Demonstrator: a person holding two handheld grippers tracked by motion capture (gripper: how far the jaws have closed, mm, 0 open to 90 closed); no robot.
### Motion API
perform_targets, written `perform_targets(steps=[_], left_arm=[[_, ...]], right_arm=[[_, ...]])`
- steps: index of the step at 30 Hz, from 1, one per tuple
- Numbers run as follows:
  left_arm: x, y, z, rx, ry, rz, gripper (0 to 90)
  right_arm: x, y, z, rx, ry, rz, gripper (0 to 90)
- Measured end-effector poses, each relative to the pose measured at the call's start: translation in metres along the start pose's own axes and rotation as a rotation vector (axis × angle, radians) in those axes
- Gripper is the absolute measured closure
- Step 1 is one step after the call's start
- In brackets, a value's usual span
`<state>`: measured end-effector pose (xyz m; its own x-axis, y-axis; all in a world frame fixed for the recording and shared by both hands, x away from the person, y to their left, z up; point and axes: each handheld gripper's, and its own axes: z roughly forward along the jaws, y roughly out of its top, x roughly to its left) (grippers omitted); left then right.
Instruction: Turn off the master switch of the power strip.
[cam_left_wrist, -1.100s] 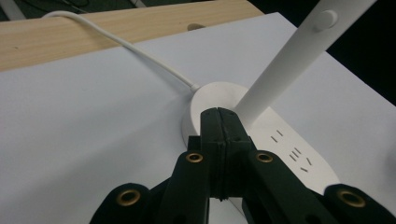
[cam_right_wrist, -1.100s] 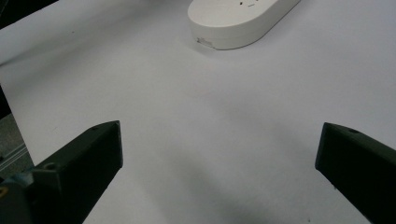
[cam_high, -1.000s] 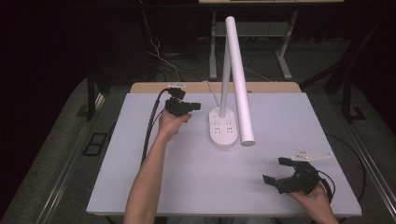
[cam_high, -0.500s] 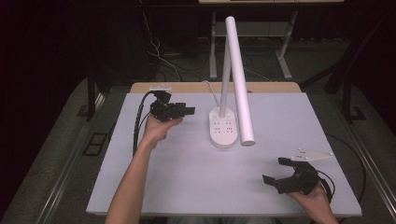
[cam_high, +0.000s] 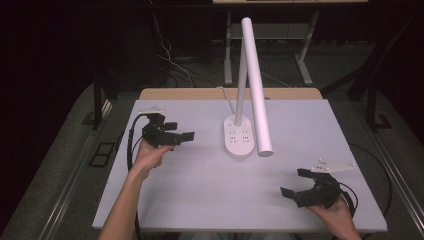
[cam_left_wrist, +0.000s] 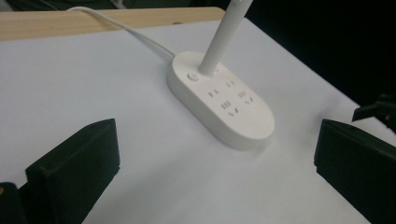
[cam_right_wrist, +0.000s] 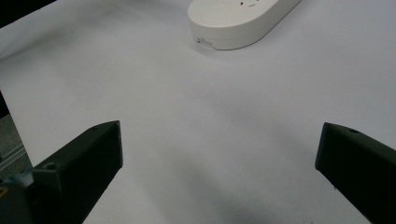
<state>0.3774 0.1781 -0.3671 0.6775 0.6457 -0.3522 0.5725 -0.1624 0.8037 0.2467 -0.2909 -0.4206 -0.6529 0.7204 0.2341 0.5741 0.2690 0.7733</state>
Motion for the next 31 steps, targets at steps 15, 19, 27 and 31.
perform_targets(steps=[15,19,27,31], left_arm=[[-0.034,-0.054,-0.028,-0.019,0.041,0.084,0.0],[-0.039,-0.070,-0.031,-0.017,0.039,0.083,0.0],[-0.047,-0.098,-0.030,-0.007,-0.009,0.077,0.0],[-0.051,-0.104,-0.028,-0.001,-0.007,0.098,0.0]], right_arm=[[-0.001,0.000,0.000,-0.008,-0.008,0.004,0.0],[-0.001,0.000,0.001,-0.005,-0.007,0.000,0.0],[-0.001,0.000,0.000,-0.006,-0.006,0.006,0.0],[0.001,0.000,0.000,-0.003,0.001,0.013,0.0]])
